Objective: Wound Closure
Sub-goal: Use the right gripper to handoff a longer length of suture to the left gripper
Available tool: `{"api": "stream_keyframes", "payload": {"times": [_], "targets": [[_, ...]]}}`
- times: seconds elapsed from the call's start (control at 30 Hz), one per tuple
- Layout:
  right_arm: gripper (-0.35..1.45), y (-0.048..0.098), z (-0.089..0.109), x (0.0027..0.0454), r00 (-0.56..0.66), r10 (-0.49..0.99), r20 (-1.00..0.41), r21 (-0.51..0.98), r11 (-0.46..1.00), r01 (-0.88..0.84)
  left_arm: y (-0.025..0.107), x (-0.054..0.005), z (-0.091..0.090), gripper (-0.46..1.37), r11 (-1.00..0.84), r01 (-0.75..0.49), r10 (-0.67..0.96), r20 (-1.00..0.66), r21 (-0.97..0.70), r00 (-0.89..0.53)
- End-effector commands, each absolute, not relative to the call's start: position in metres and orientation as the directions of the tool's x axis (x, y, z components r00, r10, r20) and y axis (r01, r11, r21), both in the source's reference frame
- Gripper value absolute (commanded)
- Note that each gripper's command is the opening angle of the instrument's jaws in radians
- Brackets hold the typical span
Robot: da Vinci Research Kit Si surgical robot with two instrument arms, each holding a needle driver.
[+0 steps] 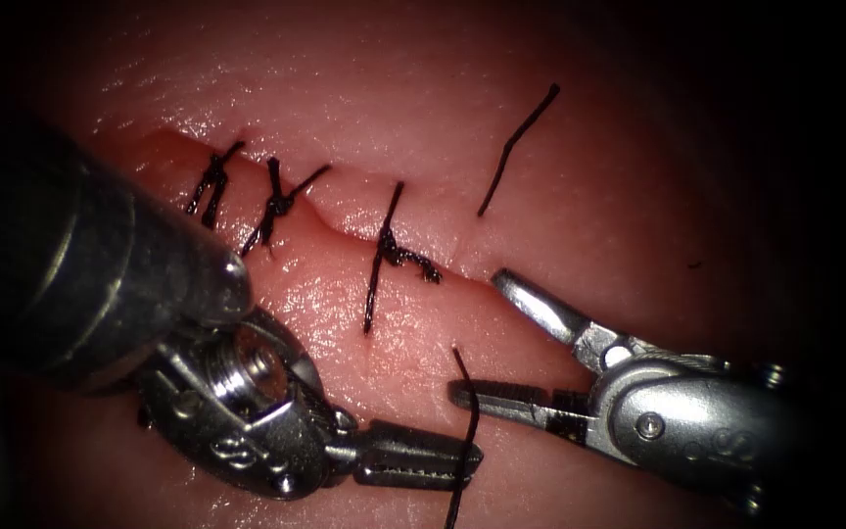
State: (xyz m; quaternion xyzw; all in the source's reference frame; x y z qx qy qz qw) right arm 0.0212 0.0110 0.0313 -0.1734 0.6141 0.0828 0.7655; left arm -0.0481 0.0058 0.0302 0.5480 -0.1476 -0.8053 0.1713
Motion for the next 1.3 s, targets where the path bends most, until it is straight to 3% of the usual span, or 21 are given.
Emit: {"api": "stream_keyframes", "payload": {"times": [0.03,0.5,0.7,0.93,1.0,1.13,1.3], "targets": [[1.41,0.0110,0.0313,0.0212,0.232,-0.086,-0.969,-0.162,0.929,-0.333,0.0058,-0.0481,0.0302,-0.35,-0.898,0.116,-0.438,-0.832,0.425,-0.340],[1.41,0.0110,0.0313,0.0212,0.234,-0.092,-0.968,-0.168,0.928,-0.331,0.0057,-0.0469,0.0299,-0.32,-0.915,0.108,-0.402,-0.852,0.389,-0.335],[1.41,0.0109,0.0313,0.0212,0.234,-0.093,-0.968,-0.169,0.928,-0.331,0.0055,-0.0466,0.0297,0.36,-0.935,0.091,-0.353,-0.872,0.344,-0.337],[1.41,0.0109,0.0314,0.0212,0.234,-0.093,-0.968,-0.170,0.928,-0.331,0.0055,-0.0469,0.0290,0.87,-0.942,0.035,-0.327,-0.891,0.334,-0.314],[1.41,0.0109,0.0314,0.0212,0.234,-0.093,-0.968,-0.170,0.928,-0.331,0.0054,-0.0471,0.0288,0.91,-0.942,0.027,-0.326,-0.893,0.335,-0.310],[1.41,0.0109,0.0315,0.0212,0.234,-0.094,-0.968,-0.170,0.928,-0.331,0.0050,-0.0478,0.0287,0.77,-0.944,0.021,-0.320,-0.894,0.330,-0.315],[1.41,0.0108,0.0315,0.0212,0.234,-0.094,-0.968,-0.170,0.928,-0.331,0.0049,-0.0484,0.0285,0.72,-0.937,0.013,-0.335,-0.888,0.348,-0.314]]}}
